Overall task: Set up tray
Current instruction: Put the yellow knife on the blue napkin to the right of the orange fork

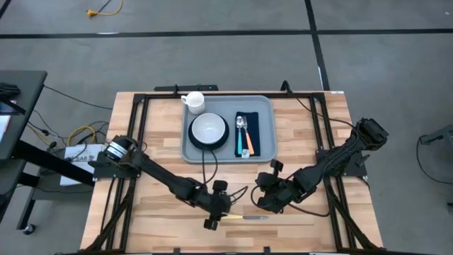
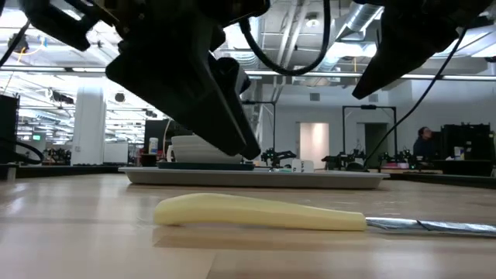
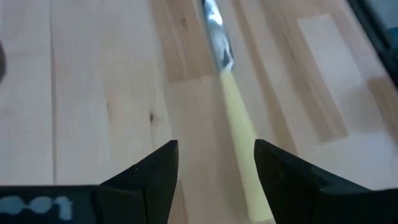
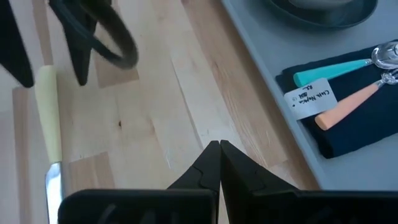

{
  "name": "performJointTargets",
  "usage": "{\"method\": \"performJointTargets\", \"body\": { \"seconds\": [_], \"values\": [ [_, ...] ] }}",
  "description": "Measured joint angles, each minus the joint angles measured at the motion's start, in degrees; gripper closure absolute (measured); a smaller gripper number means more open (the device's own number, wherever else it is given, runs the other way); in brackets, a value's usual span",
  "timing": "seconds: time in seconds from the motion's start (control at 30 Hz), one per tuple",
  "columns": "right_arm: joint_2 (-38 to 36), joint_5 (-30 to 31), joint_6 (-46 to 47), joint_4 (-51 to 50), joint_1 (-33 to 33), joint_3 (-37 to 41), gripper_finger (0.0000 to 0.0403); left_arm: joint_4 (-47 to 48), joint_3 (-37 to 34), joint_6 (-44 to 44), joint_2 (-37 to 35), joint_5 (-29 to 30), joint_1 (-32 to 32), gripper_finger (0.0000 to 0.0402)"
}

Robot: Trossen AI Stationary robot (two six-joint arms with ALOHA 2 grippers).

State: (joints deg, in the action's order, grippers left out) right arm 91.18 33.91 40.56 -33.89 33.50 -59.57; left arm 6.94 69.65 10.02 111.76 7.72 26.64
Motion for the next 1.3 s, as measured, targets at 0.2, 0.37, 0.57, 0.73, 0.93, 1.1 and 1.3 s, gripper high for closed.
{"method": "performJointTargets", "body": {
  "seconds": [0.2,0.37,0.57,0.73,0.93,1.1,1.3],
  "values": [
    [0.0,-0.5,0.0,-0.5,0.0,0.0,0.0403,0.3,-0.6,2.6,0.0,-0.1,0.1,0.0203],
    [0.0,-0.8,0.1,-1.0,0.2,0.0,0.0403,-2.2,-0.5,2.2,3.0,-5.8,0.1,0.0203],
    [0.0,-0.8,2.6,-3.1,0.2,0.0,0.0403,-2.4,0.3,2.1,4.7,-11.7,-1.0,0.0203],
    [0.0,-0.8,3.1,-3.8,0.2,0.0,0.0403,-2.3,0.3,2.6,4.7,-10.9,-1.7,0.0203],
    [0.0,-0.8,3.1,-3.8,0.2,0.0,0.0403,0.0,0.3,4.2,4.6,-10.7,-4.2,0.0203],
    [0.0,-0.8,3.1,-3.8,0.1,0.0,0.0403,-2.9,0.5,4.2,6.5,-12.3,-4.5,0.0203],
    [0.0,-0.8,3.1,-3.8,0.1,0.0,0.0403,-3.2,0.5,4.1,7.0,-13.6,-5.8,0.0203]
  ]
}}
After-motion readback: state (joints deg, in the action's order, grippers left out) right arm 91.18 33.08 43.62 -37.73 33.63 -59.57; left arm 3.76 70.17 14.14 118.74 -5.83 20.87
